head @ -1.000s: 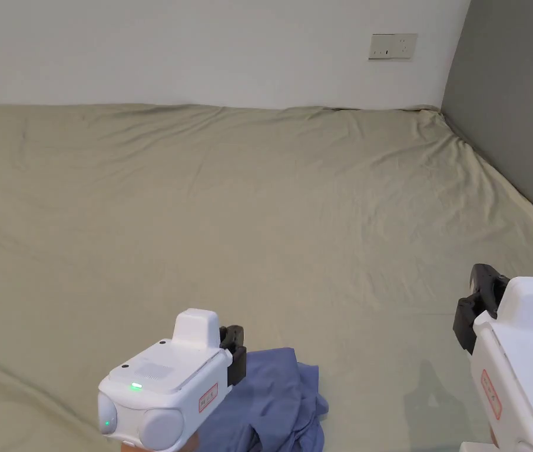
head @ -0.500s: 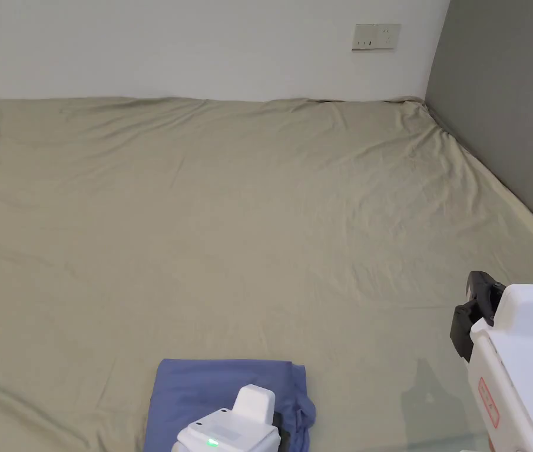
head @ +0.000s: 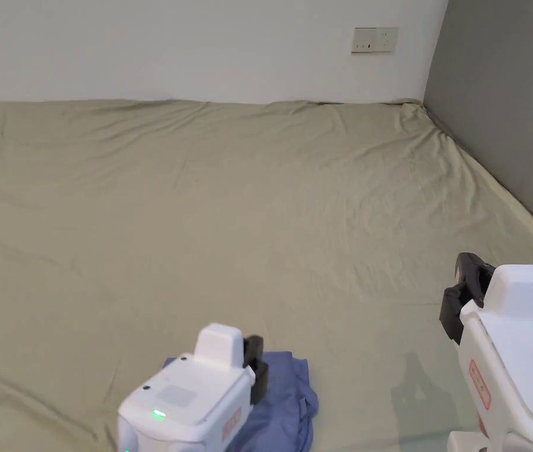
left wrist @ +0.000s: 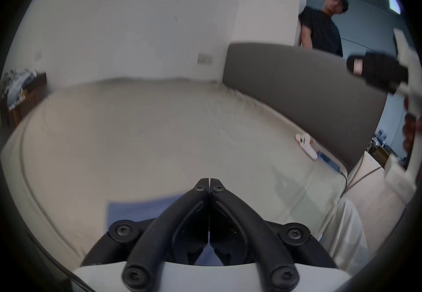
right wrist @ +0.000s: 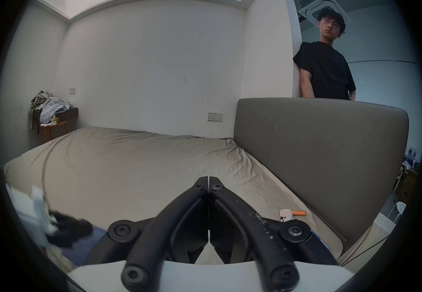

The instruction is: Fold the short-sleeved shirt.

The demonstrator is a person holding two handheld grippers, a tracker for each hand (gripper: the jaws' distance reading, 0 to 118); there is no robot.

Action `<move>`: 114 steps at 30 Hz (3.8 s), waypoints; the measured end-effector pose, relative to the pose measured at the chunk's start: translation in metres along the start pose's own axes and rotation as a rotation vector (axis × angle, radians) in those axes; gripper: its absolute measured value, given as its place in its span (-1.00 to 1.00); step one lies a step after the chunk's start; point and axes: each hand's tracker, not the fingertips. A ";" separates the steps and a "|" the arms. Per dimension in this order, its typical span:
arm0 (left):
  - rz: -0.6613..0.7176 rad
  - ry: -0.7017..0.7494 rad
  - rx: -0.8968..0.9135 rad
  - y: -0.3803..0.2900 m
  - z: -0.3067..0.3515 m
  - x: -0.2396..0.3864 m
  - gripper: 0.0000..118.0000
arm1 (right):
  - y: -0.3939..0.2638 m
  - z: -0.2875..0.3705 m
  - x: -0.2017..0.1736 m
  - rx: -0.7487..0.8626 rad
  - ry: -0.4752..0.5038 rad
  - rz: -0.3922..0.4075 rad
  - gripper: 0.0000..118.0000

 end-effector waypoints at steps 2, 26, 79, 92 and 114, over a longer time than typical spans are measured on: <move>-0.028 0.038 0.083 0.022 0.021 -0.014 -1.00 | 0.005 0.003 -0.004 0.017 0.011 -0.001 -0.97; -0.024 0.494 0.338 0.075 0.116 -0.146 -1.00 | 0.022 0.013 -0.051 0.078 0.093 0.015 -0.97; 0.567 -0.101 -0.546 -0.072 -0.050 -0.158 -0.74 | -0.184 -0.084 -0.158 -0.659 0.389 -0.022 -0.97; 0.341 0.192 -0.494 -0.010 0.025 -0.322 -0.77 | -0.095 -0.074 -0.177 -0.438 0.412 -0.006 -0.97; 0.353 0.689 -0.454 -0.024 0.100 -0.562 0.81 | -0.064 -0.101 -0.213 -0.382 0.388 0.006 -0.97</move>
